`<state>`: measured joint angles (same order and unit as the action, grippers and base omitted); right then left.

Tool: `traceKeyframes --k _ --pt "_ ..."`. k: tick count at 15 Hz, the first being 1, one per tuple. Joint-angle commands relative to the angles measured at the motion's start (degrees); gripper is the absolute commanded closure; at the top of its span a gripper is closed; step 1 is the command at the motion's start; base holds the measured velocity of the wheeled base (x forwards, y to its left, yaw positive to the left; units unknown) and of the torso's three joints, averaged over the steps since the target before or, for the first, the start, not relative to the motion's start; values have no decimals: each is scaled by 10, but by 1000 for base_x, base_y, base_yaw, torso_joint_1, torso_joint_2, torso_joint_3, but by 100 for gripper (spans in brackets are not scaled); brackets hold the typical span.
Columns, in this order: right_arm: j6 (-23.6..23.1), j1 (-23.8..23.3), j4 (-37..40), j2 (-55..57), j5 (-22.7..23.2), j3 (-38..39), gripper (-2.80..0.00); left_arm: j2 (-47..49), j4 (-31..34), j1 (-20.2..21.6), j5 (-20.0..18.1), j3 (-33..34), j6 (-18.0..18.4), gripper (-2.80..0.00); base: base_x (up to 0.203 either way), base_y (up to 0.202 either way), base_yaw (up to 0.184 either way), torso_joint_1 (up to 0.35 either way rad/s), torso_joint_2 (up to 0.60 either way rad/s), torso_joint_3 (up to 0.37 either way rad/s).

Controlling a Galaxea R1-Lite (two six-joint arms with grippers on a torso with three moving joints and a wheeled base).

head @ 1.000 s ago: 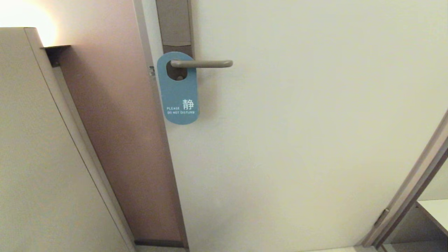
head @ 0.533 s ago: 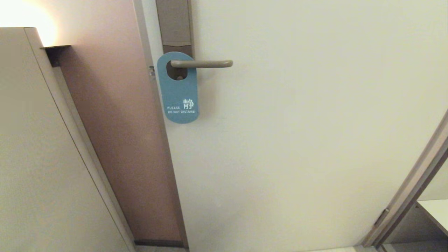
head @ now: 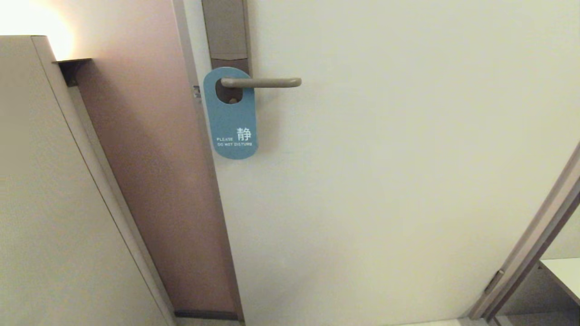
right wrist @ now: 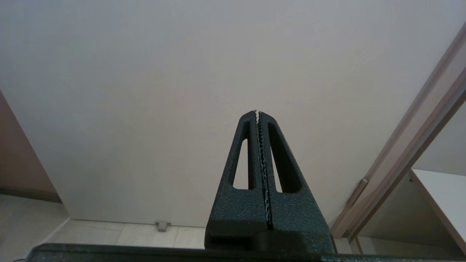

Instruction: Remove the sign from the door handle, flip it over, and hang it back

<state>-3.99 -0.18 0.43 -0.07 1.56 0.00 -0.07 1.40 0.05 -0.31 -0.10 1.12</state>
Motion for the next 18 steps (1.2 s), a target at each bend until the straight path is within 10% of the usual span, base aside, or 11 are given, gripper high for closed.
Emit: traceKeyframes --k 1,18 --pt "-1 0 0 1 0 0 0 1 0 0 0 0 0 0 0 0 0 0 0 0" --pt "1 0 -1 1 -2 0 0 1 0 0 0 0 0 0 0 0 0 0 0 0"
